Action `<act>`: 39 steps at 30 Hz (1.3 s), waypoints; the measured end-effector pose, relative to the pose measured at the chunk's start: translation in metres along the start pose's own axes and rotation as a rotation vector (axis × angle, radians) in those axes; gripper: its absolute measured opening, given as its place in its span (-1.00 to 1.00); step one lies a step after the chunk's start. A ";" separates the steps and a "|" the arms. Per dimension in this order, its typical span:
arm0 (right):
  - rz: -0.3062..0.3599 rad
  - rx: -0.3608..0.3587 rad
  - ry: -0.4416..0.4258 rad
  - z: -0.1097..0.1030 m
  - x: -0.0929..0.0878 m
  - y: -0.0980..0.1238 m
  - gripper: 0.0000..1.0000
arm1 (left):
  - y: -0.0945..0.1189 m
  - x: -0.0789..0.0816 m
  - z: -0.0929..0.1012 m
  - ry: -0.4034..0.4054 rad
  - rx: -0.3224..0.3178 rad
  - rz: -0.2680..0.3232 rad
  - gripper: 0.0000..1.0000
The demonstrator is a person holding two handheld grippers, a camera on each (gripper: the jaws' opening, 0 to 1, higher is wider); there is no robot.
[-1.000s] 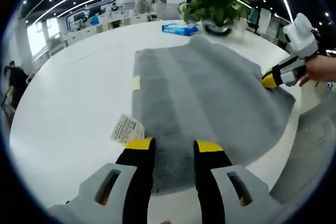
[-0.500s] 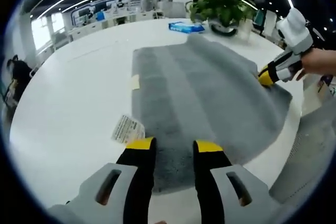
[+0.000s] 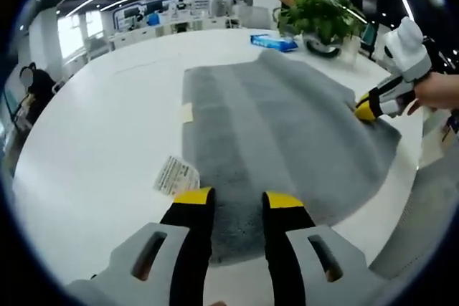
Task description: Open the folded towel by lifting each exposed corner and separating the folded layers until the towel lies flat within the target outline without major curled edges
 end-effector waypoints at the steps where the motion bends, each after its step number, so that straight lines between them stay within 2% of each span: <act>1: -0.001 0.001 0.004 -0.001 0.001 -0.001 -0.85 | 0.000 0.000 -0.001 0.002 0.004 0.000 -0.48; 9: -0.009 0.012 0.022 -0.005 0.016 -0.010 -0.85 | -0.002 -0.001 -0.017 0.036 0.051 -0.004 -0.48; 22: -0.067 0.028 0.106 -0.017 0.048 -0.034 -0.87 | 0.000 -0.005 -0.040 0.093 0.131 -0.006 -0.48; 27: -0.067 0.034 0.125 -0.022 0.058 -0.041 -0.87 | 0.000 -0.008 -0.051 0.119 0.160 -0.009 -0.48; 33: -0.064 0.040 0.132 -0.022 0.059 -0.043 -0.87 | 0.001 -0.010 -0.057 0.143 0.185 -0.009 -0.48; 39: -0.021 0.079 0.059 -0.017 0.055 -0.040 -0.84 | 0.000 -0.012 -0.061 0.164 0.200 0.000 -0.49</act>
Point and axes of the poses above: the point that each gripper's makers call its tool centre point, and the gripper's own axes: y roughly backward along the fingers, z roughly to its right, x roughly out of its top, the point moved 5 cm from there along y, roughly backward along the fingers, and after that the axes turned 14 degrees about x, right-handed, at the moved point
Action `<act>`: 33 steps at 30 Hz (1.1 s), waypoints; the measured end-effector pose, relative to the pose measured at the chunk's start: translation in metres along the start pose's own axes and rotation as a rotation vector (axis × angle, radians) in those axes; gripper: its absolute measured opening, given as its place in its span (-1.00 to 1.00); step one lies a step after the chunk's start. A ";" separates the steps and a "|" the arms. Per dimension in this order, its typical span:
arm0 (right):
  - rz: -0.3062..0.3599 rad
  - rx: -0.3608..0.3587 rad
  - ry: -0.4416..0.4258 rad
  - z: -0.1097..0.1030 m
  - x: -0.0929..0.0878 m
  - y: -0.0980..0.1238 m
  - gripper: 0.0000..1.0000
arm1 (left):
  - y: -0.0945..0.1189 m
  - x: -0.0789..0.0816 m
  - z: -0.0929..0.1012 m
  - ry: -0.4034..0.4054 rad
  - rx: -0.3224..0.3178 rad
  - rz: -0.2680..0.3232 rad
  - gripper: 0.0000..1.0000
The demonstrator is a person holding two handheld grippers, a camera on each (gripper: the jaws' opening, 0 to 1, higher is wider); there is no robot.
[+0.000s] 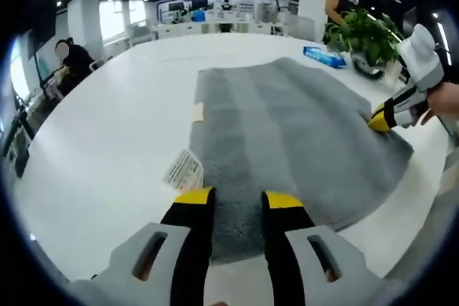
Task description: Open the folded towel by lifting each exposed corner and separating the folded layers until the towel lies flat within the target outline without major curled edges
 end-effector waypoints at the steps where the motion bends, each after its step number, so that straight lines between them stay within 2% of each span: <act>1: -0.002 0.000 -0.005 0.001 -0.001 0.000 -0.84 | -0.001 0.000 0.000 0.000 0.000 0.001 -0.49; 7: -0.010 -0.009 -0.001 0.001 -0.009 0.007 -0.83 | -0.001 -0.001 -0.001 0.007 0.001 0.007 -0.50; 15: 0.060 -0.007 -0.061 -0.002 -0.026 0.021 -0.81 | 0.000 -0.001 0.000 0.009 0.009 0.014 -0.51; 18: 0.093 -0.003 -0.042 -0.004 -0.027 0.022 -0.80 | 0.000 -0.002 0.000 0.015 0.015 0.017 -0.50; 22: 0.124 0.022 -0.069 -0.004 -0.027 0.025 -0.75 | 0.002 0.000 0.004 0.023 0.033 0.003 -0.49; 24: 0.176 0.052 -0.092 -0.006 -0.024 0.032 -0.73 | 0.003 0.002 0.004 0.029 0.037 -0.020 -0.49; 26: 0.274 0.066 -0.091 -0.009 -0.019 0.044 -0.73 | 0.005 0.003 0.003 0.051 0.042 -0.012 -0.50; 27: 0.301 0.067 -0.094 -0.011 -0.019 0.049 -0.72 | 0.005 0.004 0.002 0.075 0.046 -0.007 -0.50; 30: 0.413 0.086 -0.137 -0.022 -0.030 0.067 -0.68 | 0.008 0.015 -0.009 0.165 0.079 0.052 -0.49; 32: 0.463 0.087 -0.162 -0.027 -0.041 0.073 -0.68 | 0.015 0.020 -0.020 0.217 0.116 0.081 -0.47; 33: 0.464 0.085 -0.166 -0.028 -0.046 0.074 -0.68 | 0.015 0.019 -0.024 0.237 0.130 0.081 -0.46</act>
Point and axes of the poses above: the point that each gripper's makers call its tool centre point, and the gripper's own axes: y roughly backward along the fingers, z roughly to its right, x roughly out of its top, the point moved 5 cm from there along y, roughly backward along the fingers, and after that the axes turned 14 degrees about x, right-handed, at the moved point
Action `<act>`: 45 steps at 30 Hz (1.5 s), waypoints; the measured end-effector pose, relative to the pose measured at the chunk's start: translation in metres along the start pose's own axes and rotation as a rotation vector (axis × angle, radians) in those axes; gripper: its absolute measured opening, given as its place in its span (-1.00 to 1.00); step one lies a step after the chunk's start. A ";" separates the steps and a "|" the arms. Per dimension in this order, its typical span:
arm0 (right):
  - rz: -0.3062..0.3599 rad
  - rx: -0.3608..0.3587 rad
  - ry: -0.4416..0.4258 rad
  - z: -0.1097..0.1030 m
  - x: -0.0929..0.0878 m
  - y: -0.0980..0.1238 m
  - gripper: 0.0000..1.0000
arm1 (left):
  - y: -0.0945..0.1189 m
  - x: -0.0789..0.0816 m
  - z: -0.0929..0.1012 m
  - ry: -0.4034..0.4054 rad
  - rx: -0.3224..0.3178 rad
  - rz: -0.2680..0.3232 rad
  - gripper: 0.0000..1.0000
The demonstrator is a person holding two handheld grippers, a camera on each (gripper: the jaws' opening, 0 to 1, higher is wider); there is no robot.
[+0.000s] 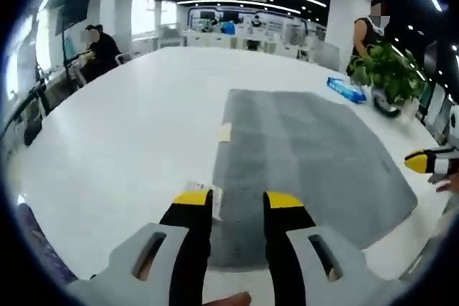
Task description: Open the folded towel by lifting each exposed corner and separating the folded layers until the towel lies flat within the target outline without major curled edges
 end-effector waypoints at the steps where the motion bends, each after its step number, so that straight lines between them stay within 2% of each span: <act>1: -0.001 0.000 0.003 -0.001 -0.004 0.002 -0.69 | 0.000 -0.001 -0.003 0.014 0.010 -0.006 -0.46; 3: 0.008 -0.009 0.013 0.000 -0.009 0.006 -0.69 | 0.001 -0.002 -0.015 0.048 0.042 -0.011 -0.46; 6: 0.050 -0.023 0.006 0.000 -0.010 0.012 -0.71 | 0.000 -0.008 -0.023 0.123 0.054 -0.049 -0.46; 8: 0.077 -0.029 -0.009 0.000 -0.012 0.015 -0.74 | -0.001 -0.009 -0.023 0.161 0.043 -0.053 -0.45; 11: 0.091 -0.034 -0.016 -0.002 -0.016 0.017 -0.77 | -0.003 -0.013 -0.024 0.172 0.043 -0.070 -0.43; 16: 0.085 -0.029 -0.005 -0.004 -0.016 0.015 -0.80 | -0.005 -0.012 -0.015 0.193 0.007 -0.068 -0.50; 18: 0.069 -0.025 -0.007 -0.005 -0.019 0.014 -0.82 | -0.005 -0.008 -0.011 0.185 -0.008 -0.043 -0.56; 25: 0.061 -0.018 -0.014 -0.006 -0.020 0.014 -0.84 | -0.004 -0.004 -0.004 0.162 -0.049 -0.029 -1.00; 29: 0.061 -0.017 -0.009 -0.006 -0.020 0.014 -0.85 | -0.002 0.000 0.000 0.215 -0.068 -0.026 -1.00; 32: 0.053 -0.009 0.000 -0.009 -0.020 0.012 -0.85 | 0.000 0.005 0.007 0.241 -0.109 -0.015 -1.00; 36: 0.036 0.004 0.024 -0.014 -0.021 0.010 -0.85 | 0.004 0.014 0.019 0.189 -0.166 0.031 -1.00; 40: 0.038 0.021 0.038 -0.017 -0.020 0.008 -0.85 | 0.009 0.025 0.039 0.145 -0.272 0.097 -1.00; 45: 0.048 0.040 0.035 -0.020 -0.019 0.007 -0.85 | 0.018 0.025 0.062 0.041 -0.359 0.121 -1.00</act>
Point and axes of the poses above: the point that each gripper's makers call its tool centre point, and the gripper's own axes: y roughly backward along the fingers, z roughly to its right, x roughly out of its top, the point moved 5 cm from there along y, roughly backward along the fingers, and after that the axes turned 14 degrees about x, right-handed, at the moved point
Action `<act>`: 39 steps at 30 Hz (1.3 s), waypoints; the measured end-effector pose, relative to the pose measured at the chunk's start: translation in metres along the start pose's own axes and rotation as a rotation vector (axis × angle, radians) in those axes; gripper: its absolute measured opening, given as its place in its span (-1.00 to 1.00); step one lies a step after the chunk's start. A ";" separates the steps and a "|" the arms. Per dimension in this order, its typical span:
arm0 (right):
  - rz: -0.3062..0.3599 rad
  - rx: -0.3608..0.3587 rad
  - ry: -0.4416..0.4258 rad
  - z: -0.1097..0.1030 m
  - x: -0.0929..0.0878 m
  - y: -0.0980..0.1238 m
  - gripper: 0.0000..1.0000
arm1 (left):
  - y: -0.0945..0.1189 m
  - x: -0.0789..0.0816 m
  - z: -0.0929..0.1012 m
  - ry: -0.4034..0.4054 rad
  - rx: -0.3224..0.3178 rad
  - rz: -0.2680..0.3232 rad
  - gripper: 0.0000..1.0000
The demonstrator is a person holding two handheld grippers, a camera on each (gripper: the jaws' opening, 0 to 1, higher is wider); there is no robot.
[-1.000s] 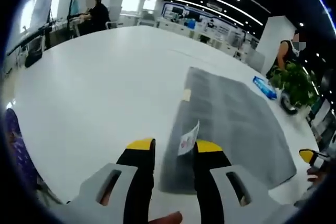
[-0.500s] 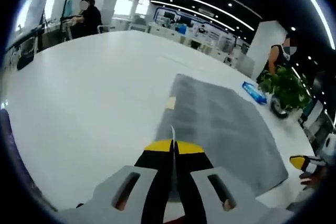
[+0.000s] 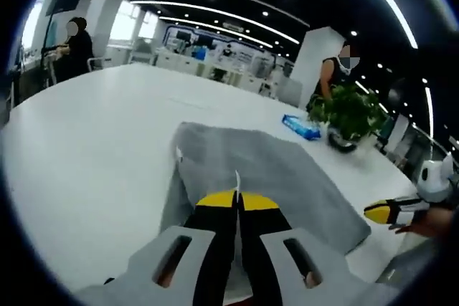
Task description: Open the folded towel by lifting each exposed corner and separating the folded layers until the towel lies flat within the target outline without major curled edges
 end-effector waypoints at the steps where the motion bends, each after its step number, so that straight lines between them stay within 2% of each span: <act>1: 0.007 0.005 -0.007 0.000 0.001 0.000 -0.85 | 0.000 -0.001 0.004 -0.017 -0.014 -0.001 -1.00; 4: 0.015 0.006 -0.020 0.000 0.001 0.000 -0.85 | 0.000 -0.002 0.021 -0.059 -0.072 0.005 -1.00; 7: 0.004 -0.001 -0.026 0.001 -0.001 0.001 -0.85 | 0.001 -0.007 0.037 -0.079 -0.153 -0.013 -1.00; 12: 0.004 0.006 -0.025 0.000 -0.001 0.000 -0.85 | 0.007 -0.015 0.068 -0.156 -0.300 -0.034 -1.00; 14: 0.009 0.011 -0.032 -0.001 -0.001 0.000 -0.84 | 0.009 -0.019 0.078 -0.197 -0.340 -0.044 -1.00; 19: 0.069 0.060 -0.104 -0.005 0.005 -0.001 -0.80 | 0.017 -0.029 0.098 -0.255 -0.431 -0.070 -1.00; 23: 0.079 0.075 -0.124 -0.007 0.005 -0.002 -0.74 | 0.021 -0.037 0.110 -0.328 -0.468 -0.076 -1.00; 32: 0.075 0.105 -0.152 -0.012 0.004 -0.007 -0.65 | 0.031 -0.052 0.131 -0.418 -0.579 -0.108 -1.00; 39: 0.134 0.143 -0.259 -0.012 0.007 -0.006 -0.65 | 0.040 -0.058 0.144 -0.459 -0.659 -0.111 -1.00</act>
Point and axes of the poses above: the point that each gripper's makers call its tool centre point, and the gripper's own axes: y roughly backward along the fingers, z roughly to its right, x roughly out of its top, the point moved 5 cm from there along y, roughly backward along the fingers, and after that the axes turned 14 degrees about x, right-handed, at the moved point
